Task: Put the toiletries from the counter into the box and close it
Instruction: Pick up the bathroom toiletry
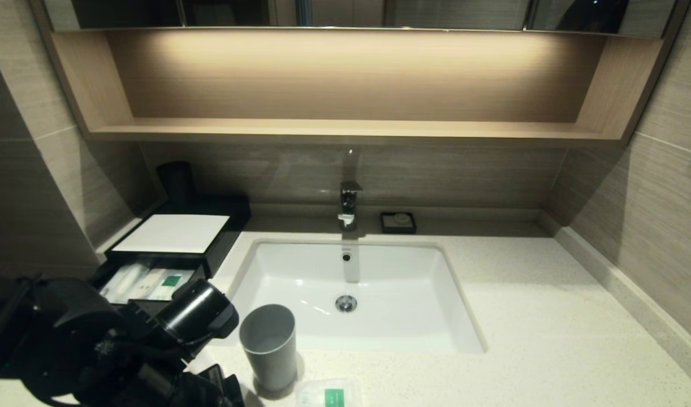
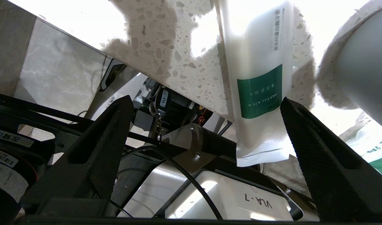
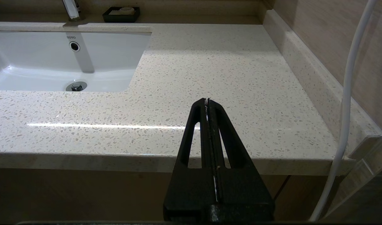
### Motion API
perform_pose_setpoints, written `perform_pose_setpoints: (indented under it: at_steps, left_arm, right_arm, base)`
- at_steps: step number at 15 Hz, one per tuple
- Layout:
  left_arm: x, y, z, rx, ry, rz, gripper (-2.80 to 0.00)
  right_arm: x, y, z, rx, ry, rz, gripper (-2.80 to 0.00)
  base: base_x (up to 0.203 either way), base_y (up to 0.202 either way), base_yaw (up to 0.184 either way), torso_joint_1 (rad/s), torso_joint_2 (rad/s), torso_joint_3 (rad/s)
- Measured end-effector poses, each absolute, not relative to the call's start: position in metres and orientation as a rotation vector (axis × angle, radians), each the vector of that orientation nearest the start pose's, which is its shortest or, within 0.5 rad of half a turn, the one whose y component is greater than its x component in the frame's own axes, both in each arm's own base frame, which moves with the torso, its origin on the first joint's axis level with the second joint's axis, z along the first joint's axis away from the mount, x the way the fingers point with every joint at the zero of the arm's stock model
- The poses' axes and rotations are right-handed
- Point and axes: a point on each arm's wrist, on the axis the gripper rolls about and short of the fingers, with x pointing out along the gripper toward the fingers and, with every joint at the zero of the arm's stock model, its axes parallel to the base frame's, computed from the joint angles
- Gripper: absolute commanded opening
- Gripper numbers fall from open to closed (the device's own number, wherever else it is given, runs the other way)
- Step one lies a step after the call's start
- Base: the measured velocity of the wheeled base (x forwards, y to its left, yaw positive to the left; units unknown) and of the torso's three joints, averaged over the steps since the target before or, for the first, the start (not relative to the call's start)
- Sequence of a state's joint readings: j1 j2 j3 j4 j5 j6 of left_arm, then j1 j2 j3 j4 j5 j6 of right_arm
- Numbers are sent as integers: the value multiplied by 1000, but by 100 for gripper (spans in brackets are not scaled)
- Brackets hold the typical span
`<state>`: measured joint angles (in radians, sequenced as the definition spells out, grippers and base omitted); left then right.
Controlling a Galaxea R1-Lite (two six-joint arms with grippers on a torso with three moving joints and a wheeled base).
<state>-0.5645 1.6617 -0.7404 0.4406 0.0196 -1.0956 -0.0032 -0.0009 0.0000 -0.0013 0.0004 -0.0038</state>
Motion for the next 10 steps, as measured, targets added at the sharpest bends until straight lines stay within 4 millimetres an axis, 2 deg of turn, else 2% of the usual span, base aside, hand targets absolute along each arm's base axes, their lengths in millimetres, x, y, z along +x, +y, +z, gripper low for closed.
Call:
perform_pose_setpoints:
  at_steps: [7, 8, 10]
  left_arm:
    - [181, -114, 105, -515, 1371, 298, 0]
    - [181, -114, 105, -514, 1370, 297, -280]
    - [181, -114, 105, -514, 1371, 297, -280]
  right_arm:
    - [-23, 0, 76, -4, -2, -3, -280]
    - [-23, 0, 76, -4, -2, -2, -280]
    - [-23, 0, 76, -4, -2, -3, -280]
  base:
    - [0, 0, 0, 0, 0, 0]
    - [0, 0, 0, 0, 0, 0]
    - [0, 0, 0, 0, 0, 0]
